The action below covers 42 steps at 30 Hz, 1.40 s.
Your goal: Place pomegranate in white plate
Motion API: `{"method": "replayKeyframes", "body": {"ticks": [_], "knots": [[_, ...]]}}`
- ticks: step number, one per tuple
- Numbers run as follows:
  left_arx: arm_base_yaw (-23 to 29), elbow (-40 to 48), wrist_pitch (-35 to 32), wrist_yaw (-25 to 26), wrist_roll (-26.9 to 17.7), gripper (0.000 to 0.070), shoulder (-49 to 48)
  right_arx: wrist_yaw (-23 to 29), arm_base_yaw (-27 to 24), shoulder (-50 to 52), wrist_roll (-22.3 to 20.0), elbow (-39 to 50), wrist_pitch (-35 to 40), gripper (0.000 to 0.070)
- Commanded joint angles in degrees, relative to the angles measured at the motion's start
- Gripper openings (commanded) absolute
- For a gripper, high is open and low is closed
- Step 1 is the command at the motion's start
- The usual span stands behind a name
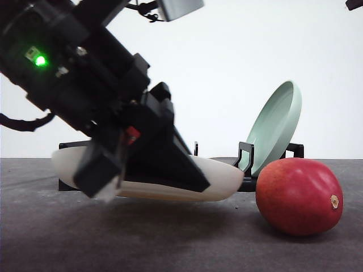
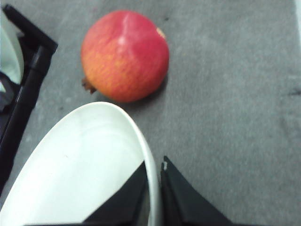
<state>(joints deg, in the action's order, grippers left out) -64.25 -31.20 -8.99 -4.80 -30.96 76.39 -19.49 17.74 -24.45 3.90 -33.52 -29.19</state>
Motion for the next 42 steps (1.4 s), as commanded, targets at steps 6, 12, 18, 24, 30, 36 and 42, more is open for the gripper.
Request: {"method": "replayKeyframes", "body": {"ticks": [6,12,18,24,30,36,42], "knots": [[-0.7,-0.4,-2.8,-0.3,2.8,0.0030,1.6,0.0,0.2,-0.2,0.6,-1.0,0.4,0.0338],[-0.7,-0.5,-2.3,-0.3,5.5,0.0123,1.6,0.0,0.2,-0.2,0.6,-1.0,0.4,0.0338],[-0.7,-0.5,-2.2,-0.3,8.7,0.0215,1.6,0.0,0.2,-0.2,0.6,-1.0,0.4,0.0338],[-0.3,-3.4,3.7,-0.3,21.2,0.0287,0.5,0.0,0.2,-0.2,0.6,-1.0,0.4,0.0338],[2.8,-9.6,20.1,4.6,29.3,0.0284,-3.7,0.0,0.2,-0.2,0.6,-1.0,0.4,0.0338],[9.0,-11.5,30.0,9.9,34.0,0.0285,-10.6,0.0,0.2,-0.2,0.6,-1.0,0.4,0.0338],[18.6,-11.5,37.6,12.1,38.3,0.0285,-17.9,0.0,0.2,-0.2,0.6,-1.0,0.4,0.0338]]}}
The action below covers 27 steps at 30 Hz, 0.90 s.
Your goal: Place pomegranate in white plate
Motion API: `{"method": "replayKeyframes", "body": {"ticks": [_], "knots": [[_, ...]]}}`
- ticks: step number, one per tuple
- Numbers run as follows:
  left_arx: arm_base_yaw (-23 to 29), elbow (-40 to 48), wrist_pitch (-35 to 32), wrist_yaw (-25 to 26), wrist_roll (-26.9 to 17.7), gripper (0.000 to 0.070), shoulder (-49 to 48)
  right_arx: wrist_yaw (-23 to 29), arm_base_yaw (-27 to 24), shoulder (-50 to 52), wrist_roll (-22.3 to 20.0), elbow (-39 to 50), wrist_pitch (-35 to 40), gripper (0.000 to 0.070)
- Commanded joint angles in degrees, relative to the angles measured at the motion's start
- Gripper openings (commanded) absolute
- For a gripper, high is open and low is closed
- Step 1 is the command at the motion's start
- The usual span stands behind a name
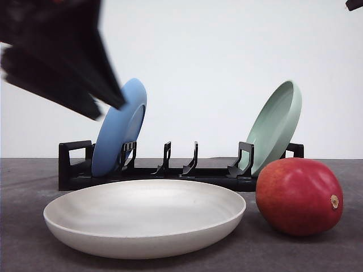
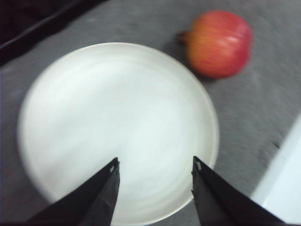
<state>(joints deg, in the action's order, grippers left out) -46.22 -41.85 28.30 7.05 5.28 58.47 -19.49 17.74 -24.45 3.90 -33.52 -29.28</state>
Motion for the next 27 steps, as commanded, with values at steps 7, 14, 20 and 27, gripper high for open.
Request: {"method": "replayKeyframes", "body": {"ticks": [7,14,20,27], "knots": [[13.0,-0.9,7.3,0.3,2.3,0.0286,-5.7,-0.1,0.2,-0.2,2.0,-1.0,0.5,0.0338],[23.9,-0.9,9.8,1.2,1.5,0.0285,-8.9,-0.1,0.3,-0.2,6.2,-1.0,-1.6,0.0338],[28.2,-0.9,9.6,1.2,1.4,0.0284,-11.2,0.0,0.3,-1.9,12.4,-1.0,-7.0,0.0349],[29.0,-0.9,9.3,1.1,1.4,0.0272,-11.4,1.5,3.0,-10.2,13.7,-2.9,-12.5,0.0418]]}}
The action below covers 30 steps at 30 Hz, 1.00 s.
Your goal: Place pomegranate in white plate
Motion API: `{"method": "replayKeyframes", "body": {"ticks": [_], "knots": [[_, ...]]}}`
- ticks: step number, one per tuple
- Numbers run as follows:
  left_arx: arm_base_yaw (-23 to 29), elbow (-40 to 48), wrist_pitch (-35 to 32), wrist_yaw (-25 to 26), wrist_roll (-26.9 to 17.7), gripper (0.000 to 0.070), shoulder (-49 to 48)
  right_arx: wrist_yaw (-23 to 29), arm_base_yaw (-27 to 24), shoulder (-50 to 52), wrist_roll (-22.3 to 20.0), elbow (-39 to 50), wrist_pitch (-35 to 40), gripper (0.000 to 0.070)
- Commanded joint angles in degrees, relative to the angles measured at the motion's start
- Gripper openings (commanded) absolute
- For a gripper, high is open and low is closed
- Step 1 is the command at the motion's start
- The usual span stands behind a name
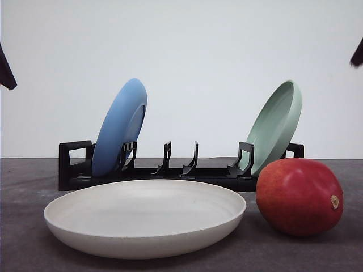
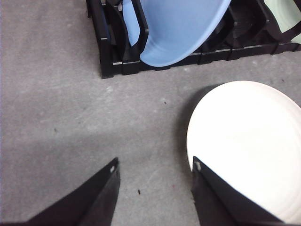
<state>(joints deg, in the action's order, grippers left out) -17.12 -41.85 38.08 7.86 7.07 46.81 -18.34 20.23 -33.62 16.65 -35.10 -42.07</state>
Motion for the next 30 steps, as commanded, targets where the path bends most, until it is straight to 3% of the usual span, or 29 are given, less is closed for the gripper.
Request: {"method": "replayKeyframes", "body": {"ticks": [1,6,12,18,30], "knots": [[-0.1,-0.9,-0.5,0.3,-0.4,0.0272,0.3,1.2,1.3,-2.7,0.9,-2.0,-0.3,0.0418],[-0.1,-0.9,-0.6,0.3,-0.4,0.0272,0.3,6.2,5.5,-11.2,0.7,-6.0,-2.2,0.0418],[-0.1,-0.9,-0.6,0.3,-0.4,0.0272,0.3,8.2,10.0,-22.0,0.5,-10.8,-3.0,0.0432],[-0.1,-0.9,-0.6,0.3,-0.4,0.0272,0.3,12.5,12.9,-31.9,-0.7,-12.9,-1.5,0.0584],[-0.1,-0.9,-0.9,0.3,-0.4,0.0271,0.3,12.3,13.4,-42.8,-0.9,-12.9,5.2,0.0587]]}}
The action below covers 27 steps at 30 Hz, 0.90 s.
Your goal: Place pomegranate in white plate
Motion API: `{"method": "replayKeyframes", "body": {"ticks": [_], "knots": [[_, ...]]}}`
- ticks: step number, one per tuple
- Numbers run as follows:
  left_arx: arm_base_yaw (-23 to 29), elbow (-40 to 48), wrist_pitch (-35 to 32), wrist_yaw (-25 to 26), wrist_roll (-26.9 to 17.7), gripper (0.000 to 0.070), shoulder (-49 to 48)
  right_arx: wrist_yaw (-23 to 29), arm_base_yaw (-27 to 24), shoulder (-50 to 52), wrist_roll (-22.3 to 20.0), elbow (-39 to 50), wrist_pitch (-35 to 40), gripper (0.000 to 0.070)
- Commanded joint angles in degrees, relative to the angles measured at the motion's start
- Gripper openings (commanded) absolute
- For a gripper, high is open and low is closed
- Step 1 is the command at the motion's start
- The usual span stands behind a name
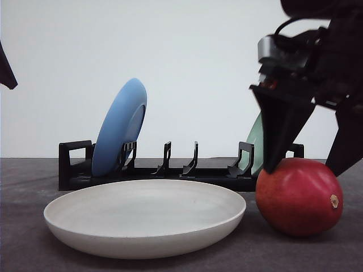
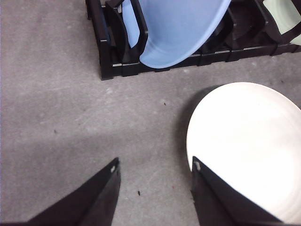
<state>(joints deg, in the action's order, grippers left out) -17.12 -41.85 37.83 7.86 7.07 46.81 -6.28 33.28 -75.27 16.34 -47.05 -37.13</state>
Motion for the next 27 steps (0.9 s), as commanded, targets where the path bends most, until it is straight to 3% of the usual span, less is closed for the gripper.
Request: {"method": "replayKeyframes", "body": {"ticks": [1,6,12,17,22,27], "knots": [[-0.1,-0.9,-0.8,0.3,-0.4,0.0271,0.3,0.1,0.4,-1.6,-0.5,-0.9,0.4,0.0587],[-0.1,-0.9,-2.1,0.3,-0.4,0.0271,0.3,-1.3,0.5,-3.7,-0.4,-0.9,0.7,0.0577],[-0.1,-0.9,-3.2,0.3,-0.4,0.0270,0.3,-2.7,0.7,-5.3,0.0,-0.9,0.1,0.0462],[-0.1,-0.9,-3.1,0.3,-0.3,0.0270,0.3,-4.1,0.7,-5.3,0.0,-2.0,-2.3,0.0461],[-0.1,-0.9,-3.1,0.3,-0.3,0.0270,0.3,-4.1,0.9,-5.3,-4.9,-8.8,-10.5,0.0462],[-0.1,-0.9,-3.1,0.3,-0.2,0.0270,0.3,-4.2,3.3,-5.7,-8.3,-15.5,-13.0,0.0462]]}}
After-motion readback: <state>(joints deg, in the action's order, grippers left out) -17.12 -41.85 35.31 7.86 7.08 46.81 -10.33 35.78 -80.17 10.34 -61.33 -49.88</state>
